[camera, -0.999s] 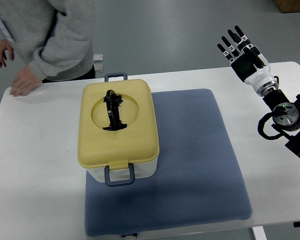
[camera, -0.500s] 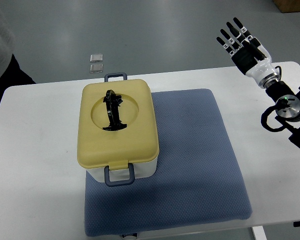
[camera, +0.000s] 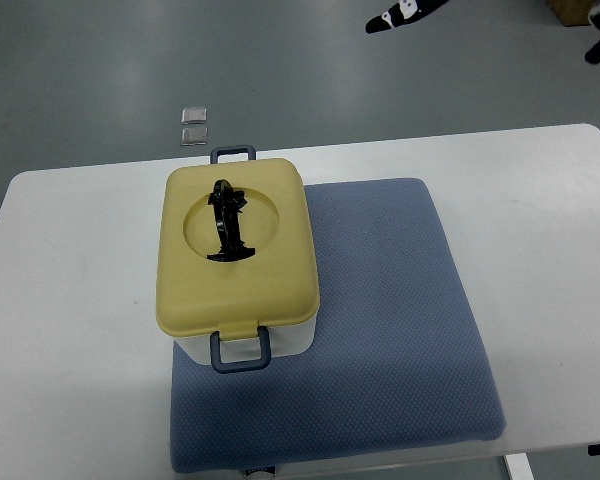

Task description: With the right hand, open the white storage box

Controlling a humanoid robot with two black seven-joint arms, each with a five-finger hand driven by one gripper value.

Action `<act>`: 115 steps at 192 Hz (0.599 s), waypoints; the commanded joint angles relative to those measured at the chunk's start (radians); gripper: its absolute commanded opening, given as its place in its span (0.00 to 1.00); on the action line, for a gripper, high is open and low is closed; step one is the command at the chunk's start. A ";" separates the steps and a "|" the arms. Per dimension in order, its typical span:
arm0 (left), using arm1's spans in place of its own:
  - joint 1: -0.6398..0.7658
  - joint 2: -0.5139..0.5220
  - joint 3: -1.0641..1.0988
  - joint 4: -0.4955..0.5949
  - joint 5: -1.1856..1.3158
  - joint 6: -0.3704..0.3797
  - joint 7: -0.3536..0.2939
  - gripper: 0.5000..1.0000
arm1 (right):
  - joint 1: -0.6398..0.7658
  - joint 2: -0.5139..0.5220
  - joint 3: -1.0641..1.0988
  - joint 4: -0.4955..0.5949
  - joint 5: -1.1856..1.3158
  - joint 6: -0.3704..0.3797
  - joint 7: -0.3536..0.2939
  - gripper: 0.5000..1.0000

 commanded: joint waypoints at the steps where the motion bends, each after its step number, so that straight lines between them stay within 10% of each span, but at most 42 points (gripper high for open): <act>1: -0.005 0.000 -0.001 0.002 -0.001 0.000 0.000 1.00 | 0.100 0.035 -0.059 0.094 -0.120 0.000 0.003 0.86; 115: -0.006 0.000 -0.001 0.002 -0.001 0.000 0.000 1.00 | 0.097 0.092 -0.174 0.416 -0.217 0.000 0.101 0.86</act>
